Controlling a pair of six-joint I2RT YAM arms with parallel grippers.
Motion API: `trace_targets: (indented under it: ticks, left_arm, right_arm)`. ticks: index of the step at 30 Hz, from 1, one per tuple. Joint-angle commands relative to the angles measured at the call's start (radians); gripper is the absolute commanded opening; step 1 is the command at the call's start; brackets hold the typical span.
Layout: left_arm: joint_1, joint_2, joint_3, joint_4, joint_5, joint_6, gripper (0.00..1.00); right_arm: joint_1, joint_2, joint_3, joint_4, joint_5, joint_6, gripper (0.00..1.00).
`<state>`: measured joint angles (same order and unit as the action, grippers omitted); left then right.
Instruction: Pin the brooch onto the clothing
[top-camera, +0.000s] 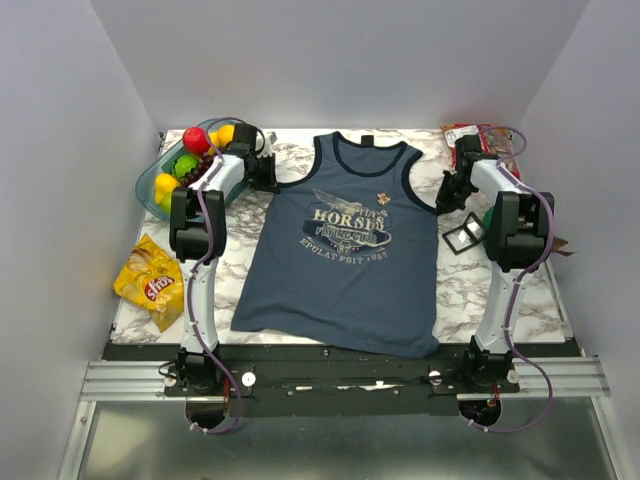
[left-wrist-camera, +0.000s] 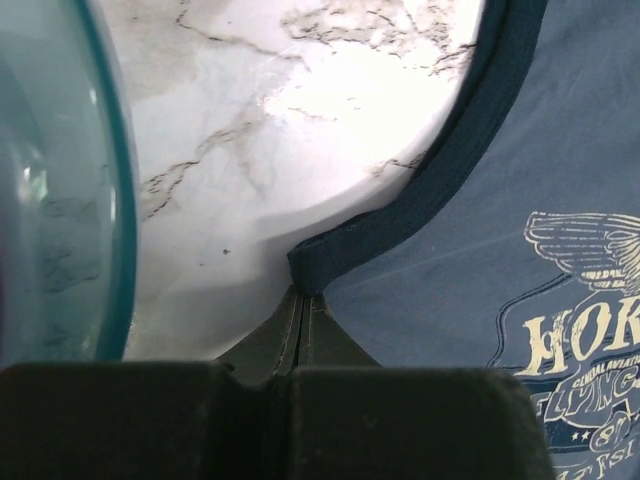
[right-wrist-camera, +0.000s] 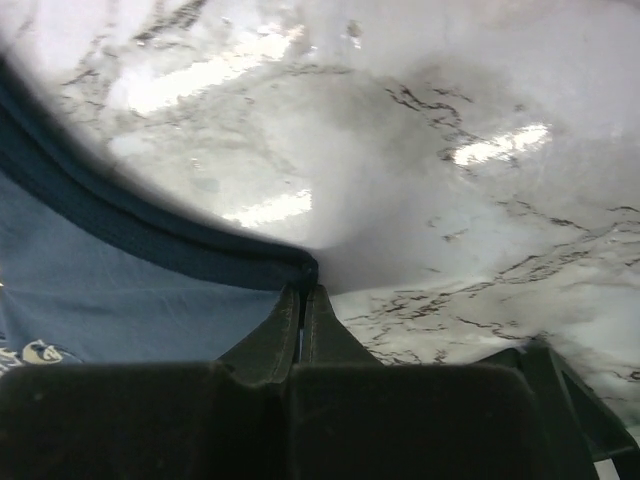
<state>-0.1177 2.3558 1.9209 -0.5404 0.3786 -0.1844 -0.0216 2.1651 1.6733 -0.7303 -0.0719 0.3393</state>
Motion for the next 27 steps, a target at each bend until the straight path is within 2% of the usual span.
trace_targets:
  ticks: [1,8,14,15,16,17,18,20,21,23,24,27]
  left_arm:
    - [0.053,-0.038,-0.034,-0.021,-0.055,0.007,0.00]
    - [0.064,-0.036,-0.037,-0.021,-0.060,0.007,0.00]
    - [0.061,-0.043,-0.053,0.010,0.000,-0.012,0.00]
    - [0.058,-0.046,-0.054,0.013,0.008,-0.015,0.06]
    - [0.056,-0.047,-0.053,0.014,0.025,-0.016,0.16]
    - [0.049,-0.050,-0.053,0.020,0.031,-0.020,0.28]
    - [0.046,-0.059,-0.053,0.022,0.036,-0.021,0.54]
    - [0.033,-0.069,-0.053,0.026,0.046,-0.024,0.72]
    - [0.029,-0.082,-0.053,0.028,0.051,-0.023,0.85]
    - [0.020,-0.101,-0.060,0.034,0.057,-0.021,0.99]
    - [0.009,-0.124,-0.062,0.039,0.054,-0.020,0.99]
    - [-0.016,-0.167,-0.080,0.053,0.049,-0.013,0.99]
  right_arm:
    - [-0.040,-0.050,-0.041,-0.027,0.061,0.001,0.01]
    - [-0.063,-0.071,-0.080,-0.011,0.060,-0.003,0.00]
    - [-0.063,-0.054,-0.057,-0.003,0.014,-0.008,0.01]
    - [-0.063,-0.056,-0.053,0.000,0.000,-0.014,0.01]
    - [-0.063,-0.056,-0.040,-0.001,-0.008,-0.016,0.01]
    - [-0.064,-0.057,-0.034,-0.004,-0.020,-0.019,0.05]
    - [-0.063,-0.060,-0.027,-0.004,-0.031,-0.031,0.20]
    - [-0.061,-0.079,-0.020,0.003,-0.057,-0.033,0.40]
    - [-0.060,-0.088,-0.021,0.008,-0.066,-0.037,0.54]
    - [-0.055,-0.122,-0.032,0.023,-0.084,-0.040,0.63]
    - [-0.052,-0.132,-0.037,0.028,-0.086,-0.045,0.73]
    - [-0.041,-0.178,-0.058,0.046,-0.098,-0.052,0.76]
